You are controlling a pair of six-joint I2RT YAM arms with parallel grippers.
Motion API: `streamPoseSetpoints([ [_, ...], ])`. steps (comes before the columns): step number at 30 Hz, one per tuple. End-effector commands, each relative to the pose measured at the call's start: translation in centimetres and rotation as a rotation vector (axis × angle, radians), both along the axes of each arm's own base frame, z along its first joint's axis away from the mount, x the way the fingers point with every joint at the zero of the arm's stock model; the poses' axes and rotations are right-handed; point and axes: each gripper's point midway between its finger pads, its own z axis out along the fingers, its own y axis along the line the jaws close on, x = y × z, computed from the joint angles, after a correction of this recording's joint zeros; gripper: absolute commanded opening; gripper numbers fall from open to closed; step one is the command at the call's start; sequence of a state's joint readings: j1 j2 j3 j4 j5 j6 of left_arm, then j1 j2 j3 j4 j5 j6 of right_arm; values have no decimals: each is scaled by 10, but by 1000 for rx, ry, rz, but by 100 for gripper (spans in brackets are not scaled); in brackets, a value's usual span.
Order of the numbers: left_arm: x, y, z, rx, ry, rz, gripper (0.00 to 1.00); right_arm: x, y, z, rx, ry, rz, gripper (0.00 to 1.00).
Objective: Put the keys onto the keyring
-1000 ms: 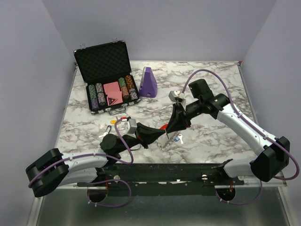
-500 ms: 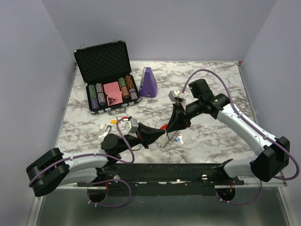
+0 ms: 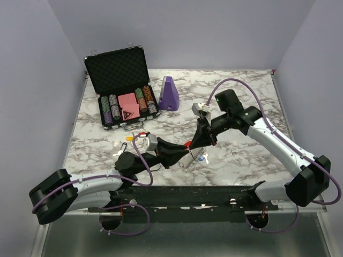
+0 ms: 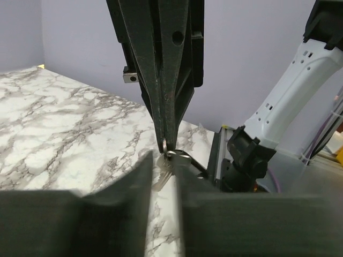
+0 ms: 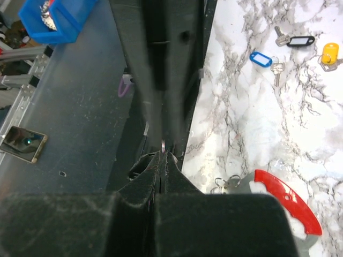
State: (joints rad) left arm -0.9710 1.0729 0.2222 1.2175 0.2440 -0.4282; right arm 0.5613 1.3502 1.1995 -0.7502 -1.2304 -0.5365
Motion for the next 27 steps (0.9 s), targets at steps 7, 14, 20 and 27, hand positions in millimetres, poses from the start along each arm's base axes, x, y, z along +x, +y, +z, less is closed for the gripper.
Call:
streamPoseSetpoints([
  [7, -3, 27, 1, 165, -2, 64, 90, 24, -23, -32, -314, -205, -30, 1],
  [14, -5, 25, -9, 402, -15, 12, 89, 27, -25, -37, -437, -227, -10, 1],
  [20, 8, 7, -16, 486, -45, -7, 68, 24, -20, -35, -442, -235, -4, 1],
  [27, 17, -11, -20, 502, -77, -33, 50, 22, -18, -34, -427, -224, 5, 1],
])
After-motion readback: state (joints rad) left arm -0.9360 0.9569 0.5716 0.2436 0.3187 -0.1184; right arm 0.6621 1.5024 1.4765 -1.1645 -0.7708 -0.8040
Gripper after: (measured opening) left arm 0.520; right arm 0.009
